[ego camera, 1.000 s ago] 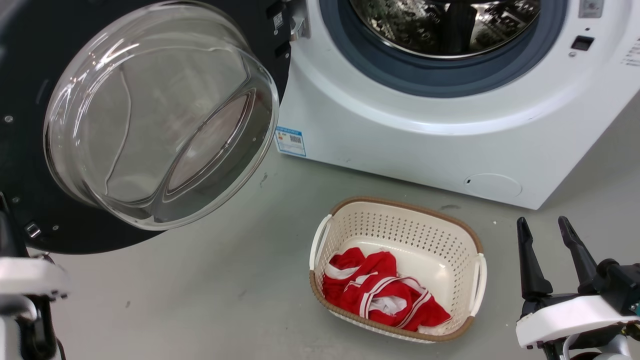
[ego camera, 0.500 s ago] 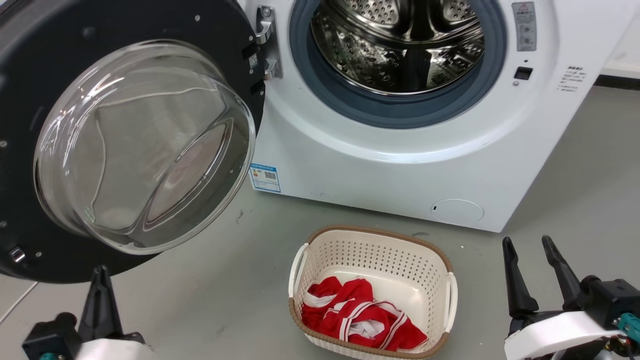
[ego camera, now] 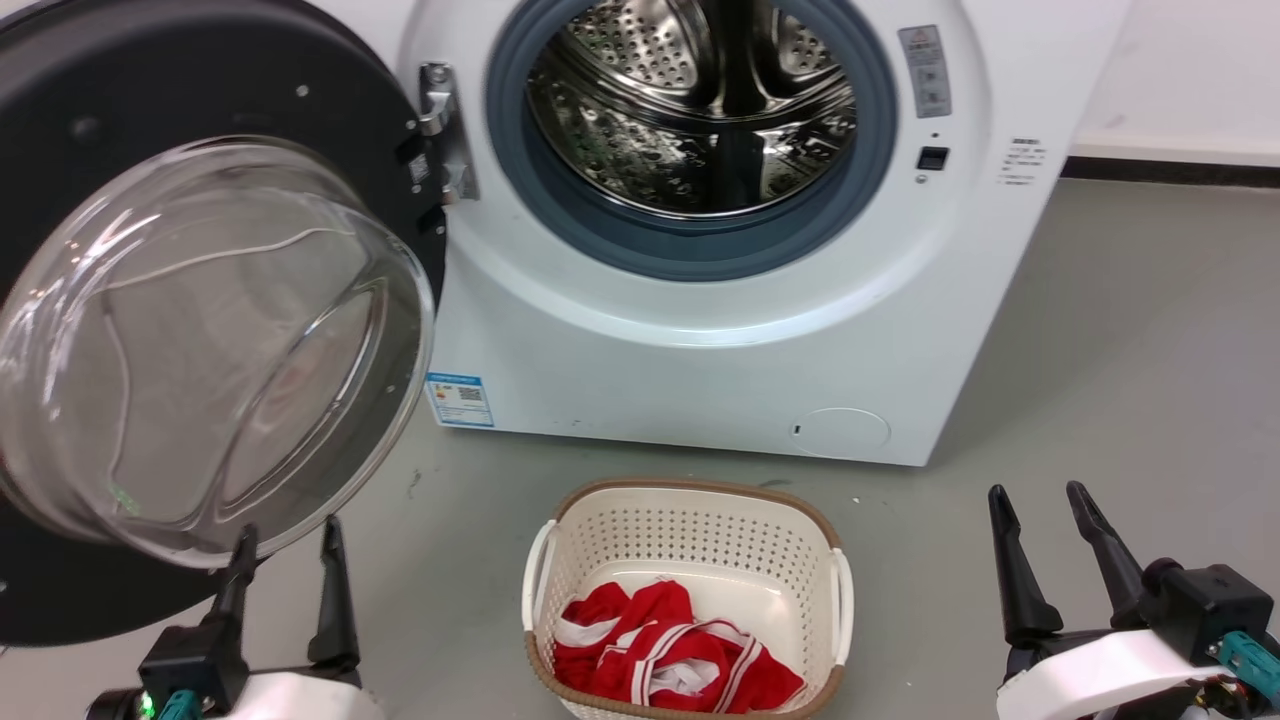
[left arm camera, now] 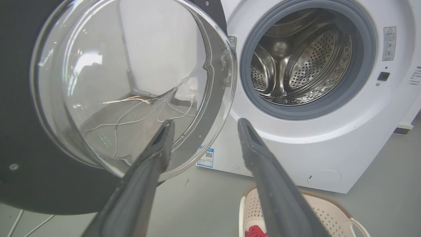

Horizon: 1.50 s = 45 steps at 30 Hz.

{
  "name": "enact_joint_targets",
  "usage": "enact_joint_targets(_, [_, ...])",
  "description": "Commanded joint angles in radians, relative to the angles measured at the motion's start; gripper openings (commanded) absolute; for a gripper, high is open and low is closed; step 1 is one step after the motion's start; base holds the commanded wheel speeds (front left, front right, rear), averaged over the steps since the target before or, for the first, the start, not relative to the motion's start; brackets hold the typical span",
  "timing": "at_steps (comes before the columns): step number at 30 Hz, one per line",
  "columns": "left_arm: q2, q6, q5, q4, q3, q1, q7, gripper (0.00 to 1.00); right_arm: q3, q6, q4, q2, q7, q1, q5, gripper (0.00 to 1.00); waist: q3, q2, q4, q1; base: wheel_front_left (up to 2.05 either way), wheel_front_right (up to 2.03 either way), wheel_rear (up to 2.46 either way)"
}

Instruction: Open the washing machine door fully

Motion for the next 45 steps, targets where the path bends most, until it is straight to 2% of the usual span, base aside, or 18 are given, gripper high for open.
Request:
enact_joint_targets(1, [0.002, -0.006, 0.009, 0.003, -0.005, -0.017, -0.002, 1.00, 0.002, -0.001, -0.005, 0.001, 0.000, 0.001, -0.009, 1.00, -0.002, 0.0000, -0.023, 0.0000, 0.00, 0.00, 0.00])
enact_joint_targets(9, [-0.017, -0.027, 0.036, 0.025, -0.043, -0.105, -0.002, 1.00, 0.002, -0.001, -0.008, 0.001, 0.011, -0.010, -0.044, 1.00, -0.005, 0.0000, -0.110, 0.0000, 0.00, 0.00, 0.00])
enact_joint_targets(15, [-0.021, -0.022, 0.043, 0.033, -0.047, -0.124, -0.002, 1.00, 0.012, -0.001, -0.014, 0.001, 0.017, 0.001, -0.060, 1.00, -0.012, 0.0000, -0.136, 0.0000, 0.00, 0.00, 0.00])
enact_joint_targets(27, [-0.026, 0.002, 0.043, 0.005, -0.027, -0.080, -0.002, 1.00, 0.014, -0.001, -0.026, 0.001, 0.023, 0.015, -0.063, 1.00, -0.021, 0.0000, -0.121, 0.0000, 0.00, 0.00, 0.00])
enact_joint_targets(39, [-0.033, -0.036, 0.048, 0.003, -0.010, -0.066, -0.002, 1.00, 0.013, -0.001, -0.029, 0.001, 0.026, 0.029, -0.048, 1.00, -0.033, 0.0000, -0.123, 0.0000, 0.00, 0.00, 0.00])
enact_joint_targets(45, [-0.038, -0.038, 0.059, 0.006, -0.011, -0.063, -0.002, 1.00, 0.010, -0.001, -0.032, 0.001, 0.026, 0.032, -0.048, 1.00, -0.034, 0.0000, -0.123, 0.0000, 0.00, 0.00, 0.00])
